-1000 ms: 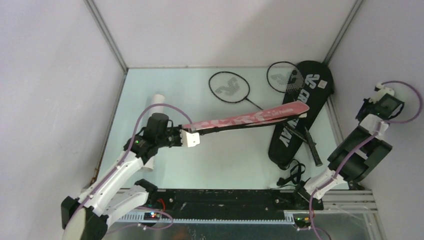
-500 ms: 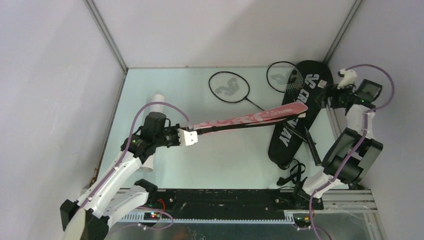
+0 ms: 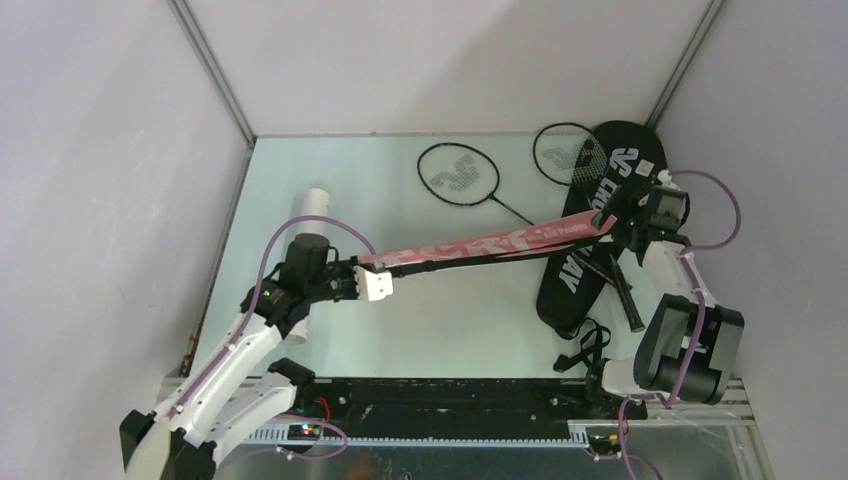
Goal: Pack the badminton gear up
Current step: Zip the racket bag at the center of the board.
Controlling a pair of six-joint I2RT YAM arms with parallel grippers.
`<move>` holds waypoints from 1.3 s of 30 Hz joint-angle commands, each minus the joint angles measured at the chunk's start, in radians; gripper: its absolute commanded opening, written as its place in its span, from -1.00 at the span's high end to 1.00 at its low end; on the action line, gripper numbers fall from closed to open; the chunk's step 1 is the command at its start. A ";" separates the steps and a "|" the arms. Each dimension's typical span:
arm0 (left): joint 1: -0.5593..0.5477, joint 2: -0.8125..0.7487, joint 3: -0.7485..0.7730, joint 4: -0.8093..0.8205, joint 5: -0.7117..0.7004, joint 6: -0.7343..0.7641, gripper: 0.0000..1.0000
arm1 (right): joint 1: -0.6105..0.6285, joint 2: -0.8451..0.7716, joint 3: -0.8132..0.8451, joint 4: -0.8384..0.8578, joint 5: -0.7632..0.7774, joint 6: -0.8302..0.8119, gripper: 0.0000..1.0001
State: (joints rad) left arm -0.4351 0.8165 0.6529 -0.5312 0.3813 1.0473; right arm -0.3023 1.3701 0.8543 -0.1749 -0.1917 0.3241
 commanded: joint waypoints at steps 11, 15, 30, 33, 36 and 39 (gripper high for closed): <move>-0.001 -0.029 -0.025 -0.065 0.134 0.067 1.00 | 0.047 0.184 -0.074 0.217 0.174 0.390 -0.89; -0.001 -0.044 -0.036 -0.063 0.115 0.071 1.00 | 0.034 0.207 -0.090 0.267 0.132 0.438 -0.48; -0.094 -0.089 -0.107 0.072 0.142 0.059 -0.99 | 0.082 -0.278 -0.316 0.188 0.095 0.449 1.00; -0.216 -0.089 -0.097 0.154 0.127 0.013 -1.00 | 0.114 -0.397 -0.342 0.106 0.173 0.479 1.00; -0.296 -0.039 -0.030 0.196 0.190 -0.076 -0.99 | 0.171 -0.557 -0.369 0.045 0.281 0.514 1.00; -0.394 0.070 0.046 0.274 0.218 -0.167 -0.99 | 0.227 -0.718 -0.403 0.002 0.374 0.576 1.00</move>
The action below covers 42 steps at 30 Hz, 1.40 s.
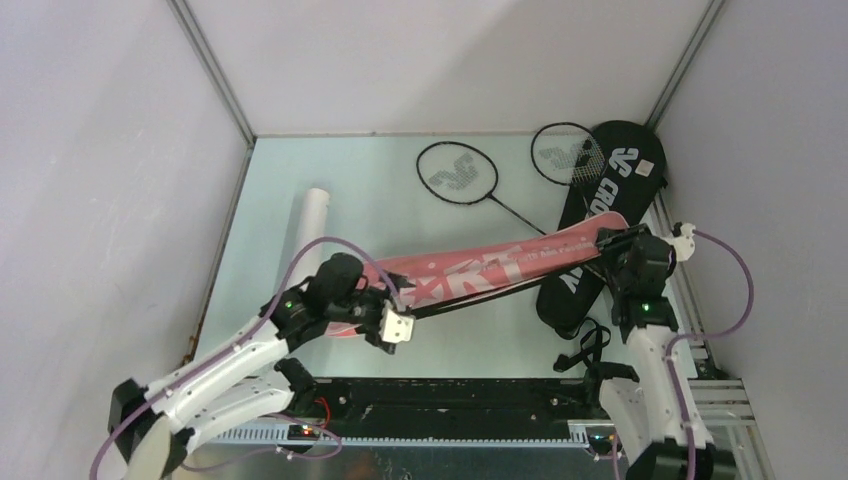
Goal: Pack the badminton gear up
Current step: Zip the racket bag at the center of the board.
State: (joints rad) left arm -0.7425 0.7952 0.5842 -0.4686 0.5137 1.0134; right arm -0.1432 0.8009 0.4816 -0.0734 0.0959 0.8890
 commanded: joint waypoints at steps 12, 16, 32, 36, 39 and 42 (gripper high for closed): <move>-0.389 0.629 0.279 0.621 -0.220 -0.331 -0.94 | 0.097 -0.281 -0.022 -0.204 -0.067 0.001 1.00; -0.472 0.741 0.289 0.809 -0.431 -0.361 -0.77 | 0.097 -0.279 -0.021 -0.205 -0.149 -0.004 1.00; -0.488 0.956 0.206 1.381 -0.872 -0.211 1.00 | 0.029 -0.331 -0.006 -0.286 -0.404 -0.105 0.56; -0.474 0.903 0.232 1.271 -0.850 -0.292 1.00 | -0.005 -0.333 0.036 -0.380 -0.347 -0.195 -0.41; -0.448 0.862 0.258 1.161 -0.812 -0.381 1.00 | -0.026 -0.349 0.066 -0.465 -0.322 -0.258 -0.95; -0.422 0.842 0.276 1.125 -0.808 -0.402 1.00 | -0.047 -0.386 0.102 -0.520 -0.302 -0.311 -0.99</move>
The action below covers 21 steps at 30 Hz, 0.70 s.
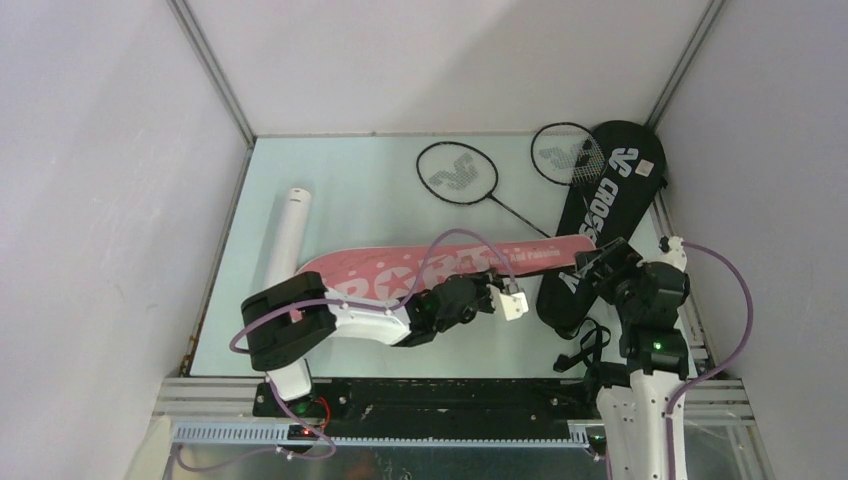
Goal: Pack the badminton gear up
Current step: Zip the racket bag at the center of the board.
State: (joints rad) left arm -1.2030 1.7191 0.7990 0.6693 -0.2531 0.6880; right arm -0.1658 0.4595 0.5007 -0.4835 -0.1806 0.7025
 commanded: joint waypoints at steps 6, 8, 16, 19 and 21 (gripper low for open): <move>0.053 -0.086 0.083 -0.069 -0.048 -0.103 1.00 | -0.028 -0.129 0.081 -0.167 -0.127 -0.149 -0.99; 0.055 -0.093 0.101 -0.115 -0.039 -0.128 1.00 | -0.028 -0.139 0.056 -0.170 -0.177 -0.163 -0.93; 0.073 -0.146 0.145 -0.271 0.058 -0.202 1.00 | -0.025 -0.004 -0.059 -0.006 -0.272 -0.200 -0.39; 0.079 -0.155 0.165 -0.319 0.081 -0.209 1.00 | 0.004 0.059 -0.089 0.066 -0.291 -0.237 -0.38; 0.082 -0.165 0.163 -0.335 0.106 -0.210 1.00 | 0.053 0.100 -0.098 0.114 -0.213 -0.250 -0.40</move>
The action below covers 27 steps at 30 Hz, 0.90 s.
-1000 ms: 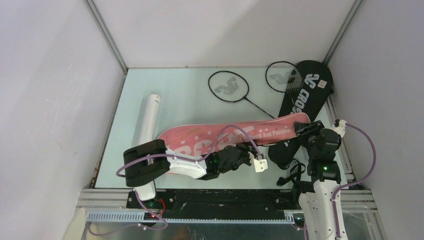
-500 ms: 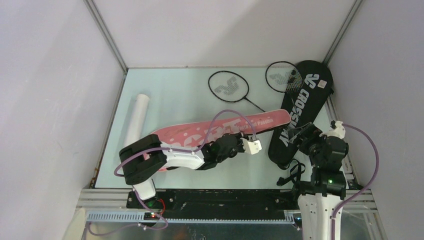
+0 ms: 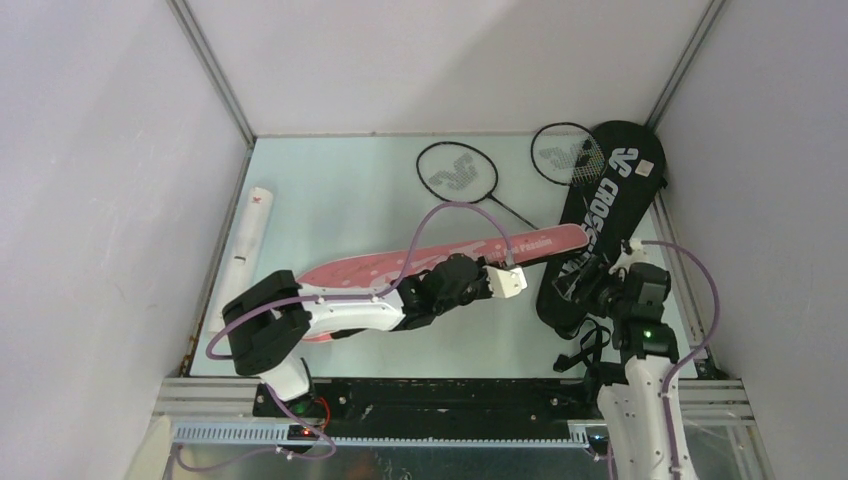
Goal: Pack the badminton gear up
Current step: Zip the racket bag at the center of the board.
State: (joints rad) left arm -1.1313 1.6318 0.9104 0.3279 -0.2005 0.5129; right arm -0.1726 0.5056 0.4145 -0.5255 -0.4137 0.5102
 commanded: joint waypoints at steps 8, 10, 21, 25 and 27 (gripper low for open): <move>0.014 -0.105 0.050 -0.049 0.129 -0.032 1.00 | 0.160 0.214 -0.026 0.427 0.096 -0.160 -0.42; 0.015 -0.116 0.047 -0.059 0.150 -0.031 1.00 | 0.161 0.252 -0.028 0.461 0.093 -0.181 -0.42; 0.016 -0.155 0.038 -0.099 0.238 -0.021 1.00 | 0.170 0.247 -0.058 0.586 0.035 -0.185 -0.22; 0.016 -0.146 0.053 -0.108 0.238 -0.029 1.00 | 0.226 0.229 -0.073 0.637 0.044 -0.138 -0.20; 0.017 -0.140 0.059 -0.114 0.241 -0.032 1.00 | 0.253 0.219 -0.074 0.646 0.065 -0.141 -0.20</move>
State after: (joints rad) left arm -1.1080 1.5299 0.9165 0.1738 -0.0319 0.4961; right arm 0.0387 0.7506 0.3386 0.0025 -0.3706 0.3473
